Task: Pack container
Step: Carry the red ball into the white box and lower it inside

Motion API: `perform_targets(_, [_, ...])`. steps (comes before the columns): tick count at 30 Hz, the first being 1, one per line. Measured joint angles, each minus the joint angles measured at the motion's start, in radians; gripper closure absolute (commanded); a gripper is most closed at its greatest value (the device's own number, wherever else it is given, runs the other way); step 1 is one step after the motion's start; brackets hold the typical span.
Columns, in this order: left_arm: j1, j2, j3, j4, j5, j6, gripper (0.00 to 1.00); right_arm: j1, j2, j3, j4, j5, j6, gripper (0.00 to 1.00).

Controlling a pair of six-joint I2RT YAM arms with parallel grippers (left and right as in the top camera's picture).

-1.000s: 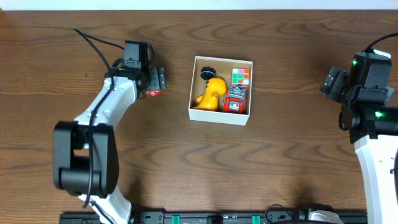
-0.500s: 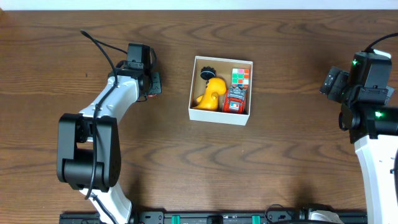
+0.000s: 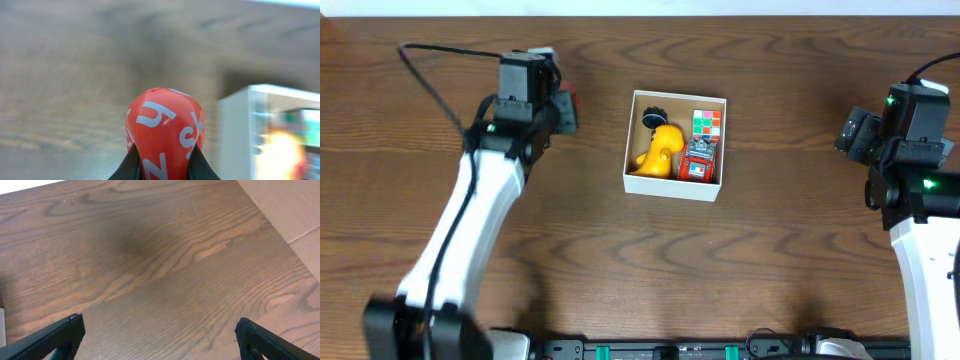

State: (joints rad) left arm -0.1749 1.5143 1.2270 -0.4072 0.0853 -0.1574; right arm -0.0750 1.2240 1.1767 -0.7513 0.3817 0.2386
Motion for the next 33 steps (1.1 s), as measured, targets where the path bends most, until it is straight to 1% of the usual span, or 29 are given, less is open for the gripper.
perform_targets(3, [-0.063, -0.079, 0.000, 0.018, 0.050, 0.000, 0.94, 0.000, 0.000, 0.000, 0.000, 0.000, 0.000, 0.01])
perform_targets(6, [-0.146, -0.109, 0.000, 0.037, 0.078, 0.000, 0.94, 0.000, 0.000, 0.000, 0.000, 0.000, 0.000, 0.01])
perform_targets(10, [-0.244, -0.095, 0.000, 0.077, 0.099, 0.000, 0.94, 0.000, 0.000, 0.000, 0.000, 0.000, 0.000, 0.01])
perform_targets(14, [-0.313, -0.044, 0.000, 0.148, 0.105, 0.000, 0.94, 0.000, 0.000, 0.000, 0.000, 0.000, 0.000, 0.01])
perform_targets(19, [-0.345, 0.049, 0.000, 0.209, 0.111, 0.000, 0.94, 0.000, 0.000, 0.000, 0.000, 0.000, 0.000, 0.01])
perform_targets(28, [-0.347, 0.200, 0.000, 0.288, 0.109, 0.007, 0.94, 0.000, 0.000, 0.000, 0.000, 0.000, 0.000, 0.01])
perform_targets(33, [-0.347, 0.239, 0.000, 0.296, 0.035, 0.013, 0.95, 0.000, 0.000, 0.000, 0.000, 0.000, 0.000, 0.01])
